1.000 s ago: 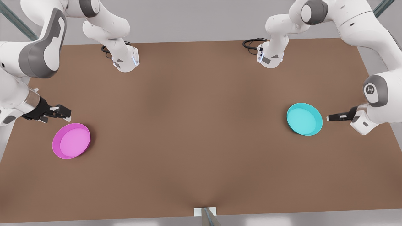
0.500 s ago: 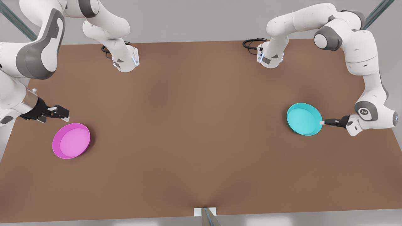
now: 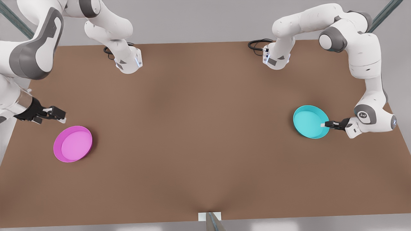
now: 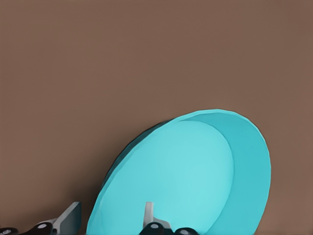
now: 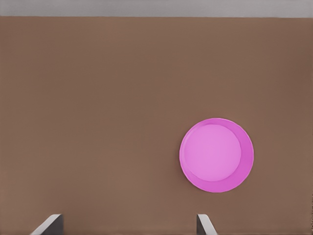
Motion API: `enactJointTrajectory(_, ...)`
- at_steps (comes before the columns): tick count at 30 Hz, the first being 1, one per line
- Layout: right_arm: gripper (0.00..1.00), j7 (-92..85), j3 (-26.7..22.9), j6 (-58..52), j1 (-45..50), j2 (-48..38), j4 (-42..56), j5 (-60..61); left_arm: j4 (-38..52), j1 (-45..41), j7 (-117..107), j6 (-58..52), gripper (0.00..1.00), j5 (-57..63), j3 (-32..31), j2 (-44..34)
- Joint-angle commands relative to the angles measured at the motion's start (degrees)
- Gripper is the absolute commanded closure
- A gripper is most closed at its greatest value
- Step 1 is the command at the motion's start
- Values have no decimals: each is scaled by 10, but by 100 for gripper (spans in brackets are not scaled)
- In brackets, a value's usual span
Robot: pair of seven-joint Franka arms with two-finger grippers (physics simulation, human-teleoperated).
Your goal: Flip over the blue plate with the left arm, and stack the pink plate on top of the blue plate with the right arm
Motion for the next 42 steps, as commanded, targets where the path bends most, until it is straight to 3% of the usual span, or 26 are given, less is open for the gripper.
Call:
enactJointTrajectory(1, 0, 0, 0, 0, 1, 0, 0, 0, 0, -1, 0, 1, 54, 0, 0, 0)
enactJointTrajectory(15, 0, 1, 0, 1, 0, 1, 0, -1, 0, -8, -1, 3, 62, 1, 1, 12)
enactJointTrajectory(18, 0, 1, 0, 1, 1, 1, 0, -1, 0, -8, -2, 2, 72, 1, 1, 13)
enactJointTrajectory(30, 0, 2, 0, 2, 1, 1, 0, -1, 4, -22, -27, -15, 77, 5, 2, 1)
enactJointTrajectory(42, 0, 2, -3, 2, 1, 1, 0, 0, 40, -145, -198, -90, 79, 99, 1, -79)
